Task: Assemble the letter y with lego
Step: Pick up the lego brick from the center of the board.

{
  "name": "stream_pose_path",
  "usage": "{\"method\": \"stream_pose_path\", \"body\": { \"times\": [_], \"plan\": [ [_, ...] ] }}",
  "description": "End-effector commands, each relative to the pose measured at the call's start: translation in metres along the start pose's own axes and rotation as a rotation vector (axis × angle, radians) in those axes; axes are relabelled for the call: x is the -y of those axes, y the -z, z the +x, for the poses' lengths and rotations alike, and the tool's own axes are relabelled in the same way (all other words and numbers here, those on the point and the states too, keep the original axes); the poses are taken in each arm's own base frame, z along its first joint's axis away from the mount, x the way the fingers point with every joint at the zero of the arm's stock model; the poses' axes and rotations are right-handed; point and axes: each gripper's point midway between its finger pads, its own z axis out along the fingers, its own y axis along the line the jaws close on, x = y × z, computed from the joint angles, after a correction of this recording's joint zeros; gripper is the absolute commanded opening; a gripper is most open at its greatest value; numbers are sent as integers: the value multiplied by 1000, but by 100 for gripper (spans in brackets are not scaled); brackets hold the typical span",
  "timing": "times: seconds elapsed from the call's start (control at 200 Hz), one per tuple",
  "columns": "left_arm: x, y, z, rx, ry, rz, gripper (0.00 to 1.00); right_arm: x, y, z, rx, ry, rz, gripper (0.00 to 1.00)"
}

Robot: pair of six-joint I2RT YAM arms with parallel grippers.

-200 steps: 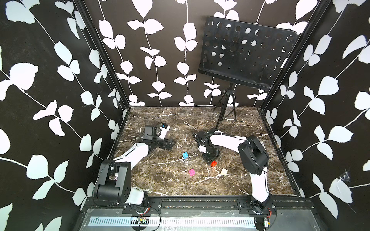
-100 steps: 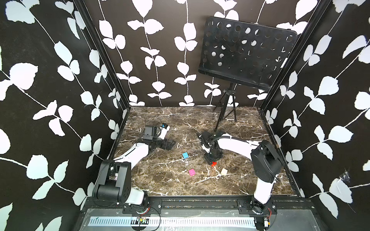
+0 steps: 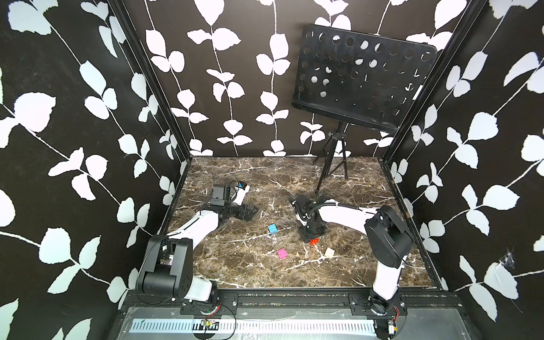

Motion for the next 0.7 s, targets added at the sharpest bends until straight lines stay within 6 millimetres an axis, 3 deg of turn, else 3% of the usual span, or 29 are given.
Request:
{"method": "stream_pose_path", "body": {
  "times": [0.0, 0.315, 0.465, 0.695],
  "plan": [
    [2, 2, 0, -5, -2, 6, 91, 2, -9, 5, -21, -5, 26, 48],
    [2, 2, 0, -5, -1, 6, 91, 3, -9, 8, -26, -1, 35, 39],
    [1, 3, -1, -2, -7, 0, 91, 2, 2, 3, 4, 38, 44, 35],
    [-7, 7, -4, 6, -15, -37, 91, -25, 42, -16, 138, 417, 38, 33]
  ]
}}
